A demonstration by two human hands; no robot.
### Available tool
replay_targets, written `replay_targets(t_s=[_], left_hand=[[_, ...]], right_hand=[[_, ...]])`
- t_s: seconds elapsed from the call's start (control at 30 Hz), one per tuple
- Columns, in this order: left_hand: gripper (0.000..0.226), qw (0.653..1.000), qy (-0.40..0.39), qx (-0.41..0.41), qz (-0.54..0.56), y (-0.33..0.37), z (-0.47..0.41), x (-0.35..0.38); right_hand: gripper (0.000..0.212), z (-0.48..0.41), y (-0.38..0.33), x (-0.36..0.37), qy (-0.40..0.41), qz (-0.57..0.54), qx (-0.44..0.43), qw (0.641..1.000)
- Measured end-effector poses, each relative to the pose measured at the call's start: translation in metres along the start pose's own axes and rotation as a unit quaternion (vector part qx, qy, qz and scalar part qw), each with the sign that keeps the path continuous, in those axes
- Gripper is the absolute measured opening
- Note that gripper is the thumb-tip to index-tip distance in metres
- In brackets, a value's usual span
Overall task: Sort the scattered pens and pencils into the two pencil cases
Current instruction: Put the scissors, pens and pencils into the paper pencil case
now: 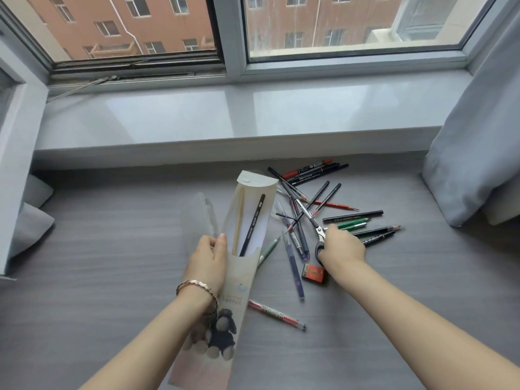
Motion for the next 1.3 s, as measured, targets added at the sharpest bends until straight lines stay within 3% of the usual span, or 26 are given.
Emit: replay_targets(t_s=[0.1,0.2,0.33,0.4,0.53,0.7,1.0,1.17,1.23,1.3], left_hand=[[0.031,1.0,-0.008,0.0,-0.004,0.0,0.0,0.002],[0.031,1.0,-0.021,-0.003,-0.017,0.001,0.001,0.006],[0.031,0.999,-0.025,0.001,-0.043,0.006,0.006,0.01],[0.031,0.998,-0.026,0.009,-0.049,0.011,0.01,0.012],[0.03,0.997,-0.045,0.031,-0.051,0.02,0.02,0.017],[0.03,0.997,-0.055,0.044,-0.023,0.029,0.036,0.022],[0.031,0.998,-0.036,0.057,0.008,0.035,0.04,0.023],[0.027,0.996,-0.035,0.073,0.02,0.036,0.021,0.025],[0.025,0.997,-0.037,0.054,0.038,0.034,0.011,0.027],[0.029,0.998,-0.035,0.032,0.037,0.031,0.005,0.026]], right_hand=[[0.031,0.013,0.013,-0.02,-0.025,-0.152,0.049,0.987],[0.029,0.04,0.008,-0.042,-0.056,-0.278,0.004,0.959],[0.018,0.071,-0.016,-0.058,-0.159,-0.323,-0.065,0.931],[0.019,0.073,-0.027,-0.057,-0.168,-0.315,-0.085,0.93],[0.024,0.06,-0.049,-0.047,-0.104,-0.285,-0.081,0.949],[0.024,0.051,-0.069,-0.031,-0.02,-0.348,-0.063,0.935],[0.023,0.068,-0.075,-0.02,-0.027,-0.3,-0.068,0.951],[0.01,0.067,-0.066,-0.031,-0.038,-0.275,-0.123,0.953],[0.009,0.058,-0.05,-0.039,0.005,-0.316,-0.146,0.937],[0.013,0.039,-0.022,-0.039,0.079,-0.283,-0.15,0.944]])
Point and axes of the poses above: each hand's wrist, its own z-axis away from the middle knuckle, its own x-axis out of the palm, y = z × x, the point moved 3 cm from there along -z, towards the middle knuckle, and after that the axes turned 3 degrees about -z, right-handed, at the moved point
